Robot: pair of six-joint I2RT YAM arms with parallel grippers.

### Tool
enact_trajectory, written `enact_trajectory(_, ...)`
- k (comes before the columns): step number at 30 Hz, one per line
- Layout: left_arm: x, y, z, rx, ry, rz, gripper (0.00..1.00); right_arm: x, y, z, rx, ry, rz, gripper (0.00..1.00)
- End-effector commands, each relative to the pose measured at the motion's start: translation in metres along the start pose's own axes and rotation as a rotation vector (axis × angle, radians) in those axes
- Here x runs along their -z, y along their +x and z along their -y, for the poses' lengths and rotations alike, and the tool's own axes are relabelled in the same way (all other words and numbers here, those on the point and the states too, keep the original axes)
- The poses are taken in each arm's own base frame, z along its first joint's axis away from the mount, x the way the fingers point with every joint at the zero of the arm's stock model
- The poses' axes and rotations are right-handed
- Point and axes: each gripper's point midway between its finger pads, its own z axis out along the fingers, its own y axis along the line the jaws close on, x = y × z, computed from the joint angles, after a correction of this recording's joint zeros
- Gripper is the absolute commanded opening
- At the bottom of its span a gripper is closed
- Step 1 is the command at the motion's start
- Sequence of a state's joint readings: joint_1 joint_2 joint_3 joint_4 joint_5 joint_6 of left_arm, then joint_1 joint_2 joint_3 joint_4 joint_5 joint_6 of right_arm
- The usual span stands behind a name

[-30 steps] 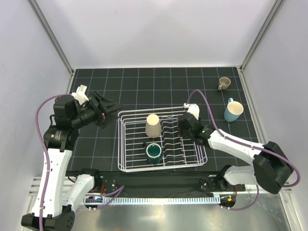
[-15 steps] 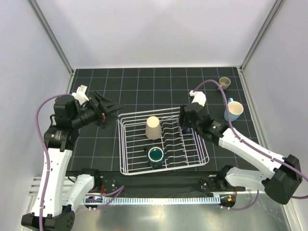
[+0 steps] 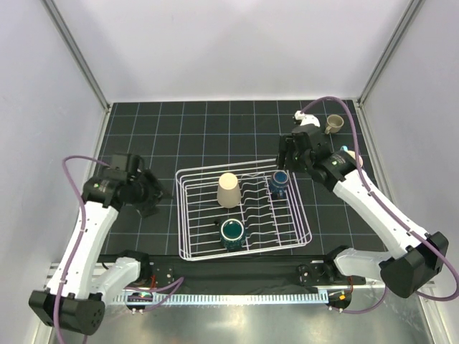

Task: Load the cups into the dish rack

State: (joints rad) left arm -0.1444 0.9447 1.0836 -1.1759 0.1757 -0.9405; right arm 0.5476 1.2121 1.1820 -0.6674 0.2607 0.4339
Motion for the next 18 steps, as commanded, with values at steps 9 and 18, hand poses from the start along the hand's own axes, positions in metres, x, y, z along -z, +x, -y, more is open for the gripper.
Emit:
enact_trajectory(9, -0.056, 0.009, -0.03, -0.177, -0.268, 0.03, 0.59, 0.016, 0.025, 0.045, -0.104, -0.058, -0.153, 0.66)
enact_trajectory(18, -0.088, 0.023, -0.015, -0.221, -0.203, -0.035, 0.49, 0.007, 0.049, 0.046, -0.079, -0.079, -0.285, 0.64)
